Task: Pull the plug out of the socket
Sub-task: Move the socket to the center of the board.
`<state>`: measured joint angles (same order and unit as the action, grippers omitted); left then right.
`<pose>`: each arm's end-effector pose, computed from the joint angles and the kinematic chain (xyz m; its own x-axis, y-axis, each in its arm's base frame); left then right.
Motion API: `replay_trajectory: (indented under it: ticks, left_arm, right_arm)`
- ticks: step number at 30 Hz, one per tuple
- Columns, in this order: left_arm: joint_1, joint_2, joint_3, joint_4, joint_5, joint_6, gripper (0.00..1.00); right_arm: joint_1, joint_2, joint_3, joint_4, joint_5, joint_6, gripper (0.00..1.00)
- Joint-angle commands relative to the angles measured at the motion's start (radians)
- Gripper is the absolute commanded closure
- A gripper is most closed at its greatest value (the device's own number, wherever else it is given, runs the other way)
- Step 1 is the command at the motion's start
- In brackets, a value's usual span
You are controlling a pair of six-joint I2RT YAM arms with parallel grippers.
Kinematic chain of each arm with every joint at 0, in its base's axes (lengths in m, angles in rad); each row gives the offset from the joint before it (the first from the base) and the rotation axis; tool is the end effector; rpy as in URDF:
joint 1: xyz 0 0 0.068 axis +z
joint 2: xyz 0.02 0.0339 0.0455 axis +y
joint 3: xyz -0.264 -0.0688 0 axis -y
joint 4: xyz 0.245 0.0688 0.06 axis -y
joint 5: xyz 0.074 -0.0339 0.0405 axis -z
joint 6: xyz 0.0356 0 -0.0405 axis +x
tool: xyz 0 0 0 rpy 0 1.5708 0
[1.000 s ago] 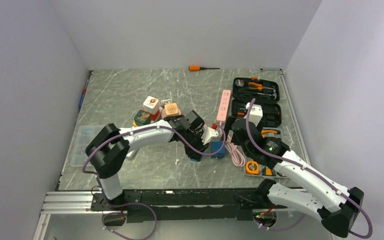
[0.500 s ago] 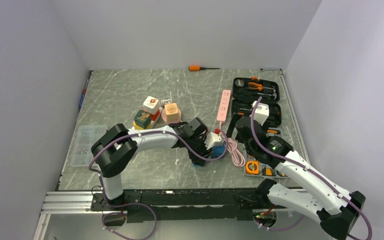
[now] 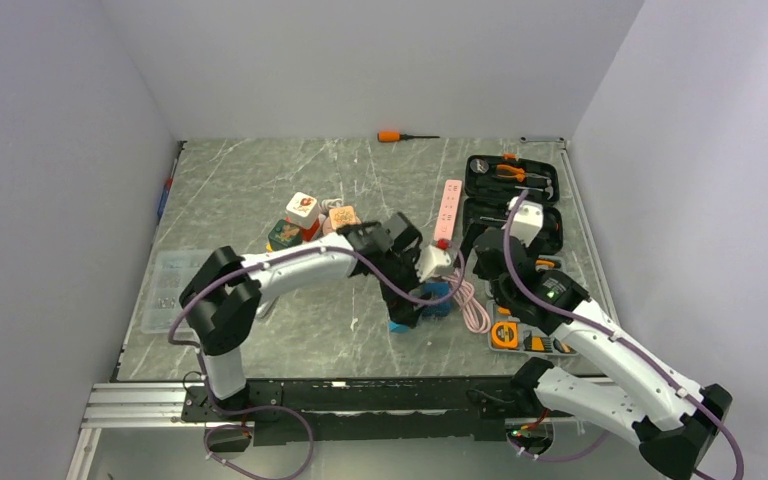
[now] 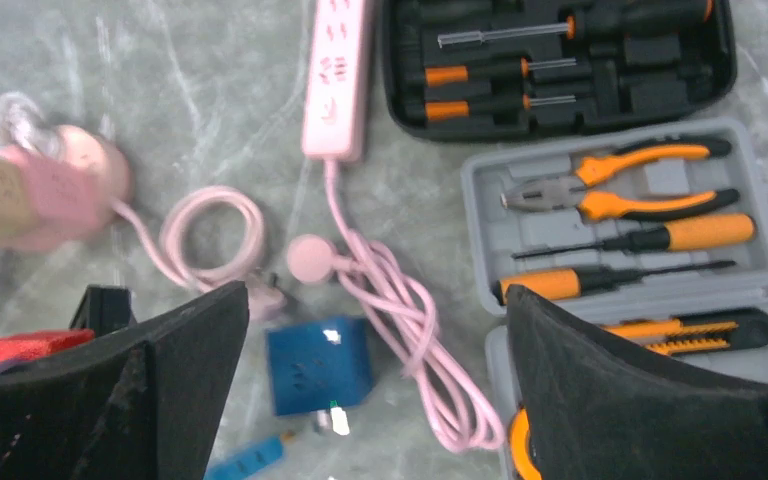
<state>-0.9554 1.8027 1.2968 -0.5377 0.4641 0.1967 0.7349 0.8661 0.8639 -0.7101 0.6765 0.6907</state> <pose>0.2048 -0.3173 0.2127 -0.3212 0.7570 -0.5690 0.9411 0.1880 -0.2811 0.1419 0.0982 0.3076 -0.4829 0.2332 -0.8441 0.1769 0.9700 0.1668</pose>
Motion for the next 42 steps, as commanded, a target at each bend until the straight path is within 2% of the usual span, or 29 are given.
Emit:
replay_trajectory:
  ticks: [1,3,5,12,18,25,28,34,42]
  left_arm:
    - [0.094,-0.135,0.286,-0.282,0.128,0.161,0.01]
    - [0.156,-0.155,0.378,-0.393,0.17,0.216,0.01]
    - [0.236,-0.196,0.409,-0.436,0.211,0.229,0.01]
    - [0.473,-0.379,0.309,-0.412,0.216,0.241,0.01]
    - [0.635,-0.494,0.186,-0.335,0.216,0.177,0.01]
    - [0.844,-0.446,0.118,-0.334,0.087,0.131,0.01]
    - [0.935,-0.427,0.056,-0.311,0.107,0.126,0.01]
    - [0.952,-0.419,-0.072,-0.259,0.098,0.134,0.01]
    - [0.952,-0.401,-0.086,-0.218,0.059,0.13,0.01]
  right_arm:
    - [-0.009,-0.018,0.06,0.034,0.024,-0.034,0.0]
    - [-0.012,-0.017,0.068,0.036,0.022,-0.044,0.0]
    - [-0.015,-0.014,0.073,0.044,0.018,-0.054,0.0]
    - [-0.038,0.024,0.123,0.104,-0.016,-0.111,0.0]
    - [-0.049,0.126,0.155,0.215,-0.149,-0.173,0.0]
    - [-0.039,0.359,0.218,0.338,-0.36,-0.236,0.0]
    - [0.018,0.466,0.257,0.392,-0.371,-0.288,0.0]
    - [0.182,0.68,0.39,0.472,-0.31,-0.402,0.0]
    - [0.22,0.922,0.493,0.573,-0.246,-0.423,0.0]
